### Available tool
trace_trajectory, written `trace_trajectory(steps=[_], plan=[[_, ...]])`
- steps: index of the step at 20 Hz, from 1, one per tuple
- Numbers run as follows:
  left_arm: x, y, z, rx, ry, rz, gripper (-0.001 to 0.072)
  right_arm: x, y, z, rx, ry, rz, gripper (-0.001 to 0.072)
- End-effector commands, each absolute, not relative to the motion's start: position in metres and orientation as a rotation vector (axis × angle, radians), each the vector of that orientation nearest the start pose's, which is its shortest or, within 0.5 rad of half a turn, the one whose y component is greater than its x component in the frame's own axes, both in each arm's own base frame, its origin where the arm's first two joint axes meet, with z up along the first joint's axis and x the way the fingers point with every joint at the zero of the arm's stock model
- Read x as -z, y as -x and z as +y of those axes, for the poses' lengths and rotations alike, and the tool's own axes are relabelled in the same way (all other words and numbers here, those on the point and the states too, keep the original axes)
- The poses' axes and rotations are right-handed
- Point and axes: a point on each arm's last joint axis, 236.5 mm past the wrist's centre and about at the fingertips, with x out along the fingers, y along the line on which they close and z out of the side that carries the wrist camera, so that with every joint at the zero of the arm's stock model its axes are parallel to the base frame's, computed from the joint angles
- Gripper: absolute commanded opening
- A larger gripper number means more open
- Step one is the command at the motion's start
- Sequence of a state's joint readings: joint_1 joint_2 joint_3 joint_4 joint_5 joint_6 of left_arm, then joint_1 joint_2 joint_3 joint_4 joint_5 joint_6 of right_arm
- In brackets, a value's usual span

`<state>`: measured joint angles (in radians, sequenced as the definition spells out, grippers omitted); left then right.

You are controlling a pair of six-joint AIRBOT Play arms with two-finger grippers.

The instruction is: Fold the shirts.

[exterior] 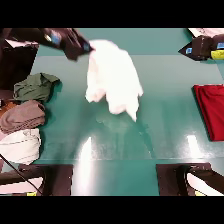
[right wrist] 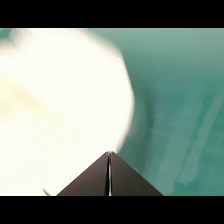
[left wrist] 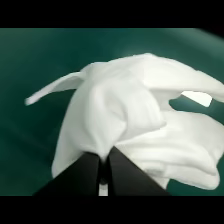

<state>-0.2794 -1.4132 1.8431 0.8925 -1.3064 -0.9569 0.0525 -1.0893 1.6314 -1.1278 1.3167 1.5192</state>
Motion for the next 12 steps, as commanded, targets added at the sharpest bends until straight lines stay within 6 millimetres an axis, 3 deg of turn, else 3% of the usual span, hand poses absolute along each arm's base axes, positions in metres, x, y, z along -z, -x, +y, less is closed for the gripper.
trace_trajectory(steps=[1, 2, 3, 5, 7, 9, 12], plan=[[-0.154, -0.419, -0.231, 0.835, -0.244, 0.859, 0.0248, -0.282, -0.366, 0.118, -0.449, -0.173, 0.760, 0.0024], [-0.136, -0.426, -0.217, 0.777, -0.208, 0.916, 0.0549, -0.280, -0.365, 0.118, -0.449, -0.172, 0.768, 0.0024], [-0.126, -0.428, -0.202, 0.723, -0.148, 0.977, 0.0624, -0.279, -0.366, 0.117, -0.445, -0.169, 0.768, 0.0025], [-0.119, -0.420, -0.174, 0.659, -0.035, 1.091, 0.0623, -0.278, -0.367, 0.112, -0.426, -0.156, 0.770, 0.0024], [-0.107, -0.392, -0.168, 0.692, 0.066, 1.227, 0.0623, -0.276, -0.369, 0.107, -0.405, -0.142, 0.769, 0.0024], [-0.087, -0.362, -0.184, 0.753, 0.176, 1.299, 0.0623, -0.276, -0.369, 0.107, -0.405, -0.142, 0.771, 0.0024], [-0.039, -0.317, -0.218, 0.769, 0.294, 1.350, 0.0622, -0.274, -0.372, 0.108, -0.405, -0.145, 0.774, 0.0024]])
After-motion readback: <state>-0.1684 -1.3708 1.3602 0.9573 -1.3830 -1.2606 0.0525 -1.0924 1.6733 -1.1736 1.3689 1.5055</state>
